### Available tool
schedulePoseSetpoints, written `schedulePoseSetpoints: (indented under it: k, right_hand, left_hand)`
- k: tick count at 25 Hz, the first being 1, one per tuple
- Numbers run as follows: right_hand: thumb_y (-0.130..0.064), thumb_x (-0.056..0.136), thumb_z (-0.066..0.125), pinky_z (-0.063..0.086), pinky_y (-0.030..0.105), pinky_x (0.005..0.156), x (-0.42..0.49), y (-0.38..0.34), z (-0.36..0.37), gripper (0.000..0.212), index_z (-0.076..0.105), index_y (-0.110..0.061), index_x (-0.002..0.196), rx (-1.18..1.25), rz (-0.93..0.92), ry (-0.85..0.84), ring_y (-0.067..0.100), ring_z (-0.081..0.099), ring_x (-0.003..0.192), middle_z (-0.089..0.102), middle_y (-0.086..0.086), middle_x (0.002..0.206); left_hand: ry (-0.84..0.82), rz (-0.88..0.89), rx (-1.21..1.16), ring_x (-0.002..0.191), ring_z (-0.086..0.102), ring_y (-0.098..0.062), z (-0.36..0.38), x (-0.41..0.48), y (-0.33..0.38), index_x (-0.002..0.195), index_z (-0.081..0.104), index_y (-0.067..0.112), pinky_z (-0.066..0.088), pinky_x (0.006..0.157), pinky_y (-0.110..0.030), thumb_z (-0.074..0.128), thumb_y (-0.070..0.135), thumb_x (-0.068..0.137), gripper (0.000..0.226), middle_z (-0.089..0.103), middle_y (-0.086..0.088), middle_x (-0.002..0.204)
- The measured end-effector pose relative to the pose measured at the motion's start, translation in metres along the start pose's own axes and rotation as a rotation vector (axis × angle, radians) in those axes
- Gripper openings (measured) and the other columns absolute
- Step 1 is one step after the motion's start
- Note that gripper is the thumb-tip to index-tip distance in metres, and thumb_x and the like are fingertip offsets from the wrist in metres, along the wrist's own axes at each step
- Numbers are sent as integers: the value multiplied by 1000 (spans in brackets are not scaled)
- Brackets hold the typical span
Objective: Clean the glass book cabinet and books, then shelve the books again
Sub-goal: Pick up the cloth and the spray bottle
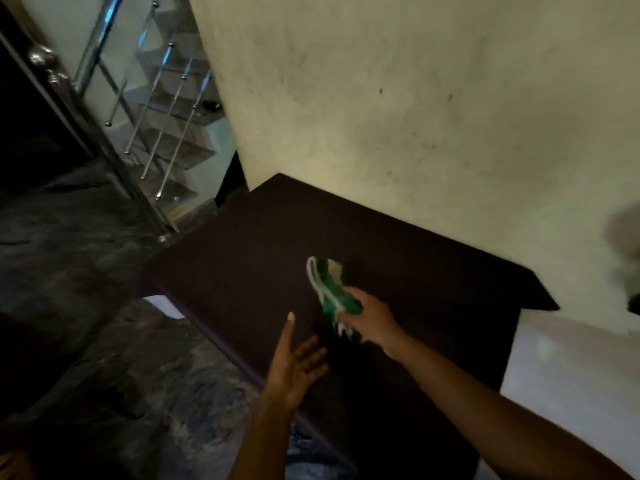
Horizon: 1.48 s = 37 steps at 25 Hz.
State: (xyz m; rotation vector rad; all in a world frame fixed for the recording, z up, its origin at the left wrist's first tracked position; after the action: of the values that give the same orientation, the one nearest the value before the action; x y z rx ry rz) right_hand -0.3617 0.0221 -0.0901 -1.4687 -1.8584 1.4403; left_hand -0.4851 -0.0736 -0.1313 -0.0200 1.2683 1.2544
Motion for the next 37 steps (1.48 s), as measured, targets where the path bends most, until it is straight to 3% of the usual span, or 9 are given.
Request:
schedulePoseSetpoints:
  k: [3, 6, 13, 18, 21, 24, 26, 29, 37]
  right_hand:
    - [-15, 87, 63, 39, 1, 83, -69, 1, 11, 52, 44, -28, 134, 48, -66, -226, -5, 45, 113, 47, -20, 125]
    - [-18, 91, 57, 46, 19, 92, -124, 32, -22, 27, 54, -38, 110, 188, 42, 175, 4, 56, 109, 59, -10, 118]
    - [-18, 92, 57, 43, 5, 59, -393, 175, -57, 20, 64, -22, 110, 249, 593, 891, -5, 58, 73, 64, -6, 90]
    - [-20, 93, 55, 46, 21, 66, -598, 265, 7, 15, 63, -26, 104, 533, 912, 1194, 14, 58, 78, 66, 11, 99]
    - [-21, 83, 66, 53, 28, 79, -707, 292, 42, 18, 63, -34, 95, 617, 975, 1287, 3, 61, 73, 67, 6, 95]
    - [-24, 54, 88, 44, 15, 44, -807, 324, 69, 44, 73, -4, 90, 491, 1147, 1356, 3, 55, 43, 63, 7, 66]
    - [-15, 86, 63, 45, 17, 57, -864, 347, 88, 27, 65, -3, 111, 565, 1234, 1348, 5, 57, 59, 61, 4, 77]
    - [-17, 95, 52, 46, 27, 71, -930, 385, 86, 14, 63, -24, 97, 681, 1249, 1439, 13, 57, 81, 62, 0, 89]
    - [-10, 95, 48, 38, 11, 55, -1059, 563, -117, 23, 60, -11, 115, 637, 1070, 1328, -3, 52, 52, 53, -8, 70]
  left_hand:
    - [-116, -65, 25, 99, 62, -31, 28, 7, -10, 122, 60, 8, 51, 84, -43, 59, 38, 87, 46, 63, -17, 115]
    - [-271, -190, 164, 88, 64, -27, 49, 1, -34, 121, 59, 5, 51, 82, -42, 61, 23, 87, 39, 68, -13, 104]
    - [-755, -481, 787, 78, 67, -27, 126, -110, -211, 109, 63, 8, 50, 75, -39, 74, 25, 74, 40, 71, -13, 92]
    - [-1032, -607, 1234, 75, 62, -24, 142, -229, -376, 102, 60, 10, 50, 61, -32, 60, 24, 89, 19, 64, -11, 86]
    - [-1108, -679, 1447, 95, 62, -32, 133, -305, -484, 113, 62, 8, 52, 85, -45, 72, 27, 79, 40, 66, -16, 103]
    - [-1186, -599, 1604, 104, 58, -33, 130, -362, -571, 123, 57, 9, 46, 95, -46, 71, 26, 81, 48, 63, -16, 112]
    - [-1201, -570, 1668, 107, 57, -34, 130, -389, -623, 127, 54, 10, 44, 98, -47, 68, 25, 84, 48, 61, -17, 117]
    - [-1154, -512, 1694, 108, 55, -35, 142, -407, -681, 129, 51, 11, 43, 98, -46, 67, 23, 85, 48, 59, -17, 119]
    - [-901, -413, 1569, 110, 53, -37, 228, -417, -857, 133, 47, 6, 42, 94, -46, 64, 17, 87, 50, 54, -22, 126]
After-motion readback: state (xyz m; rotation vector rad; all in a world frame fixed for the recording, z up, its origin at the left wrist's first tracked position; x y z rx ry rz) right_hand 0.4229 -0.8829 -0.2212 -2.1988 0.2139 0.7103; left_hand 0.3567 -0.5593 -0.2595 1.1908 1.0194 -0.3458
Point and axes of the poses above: each hand's wrist, its own x-axis towards the middle knuckle, its own z-axis out of the palm, y = z × x, the point moved 5 cm from there along x, towards the middle knuckle
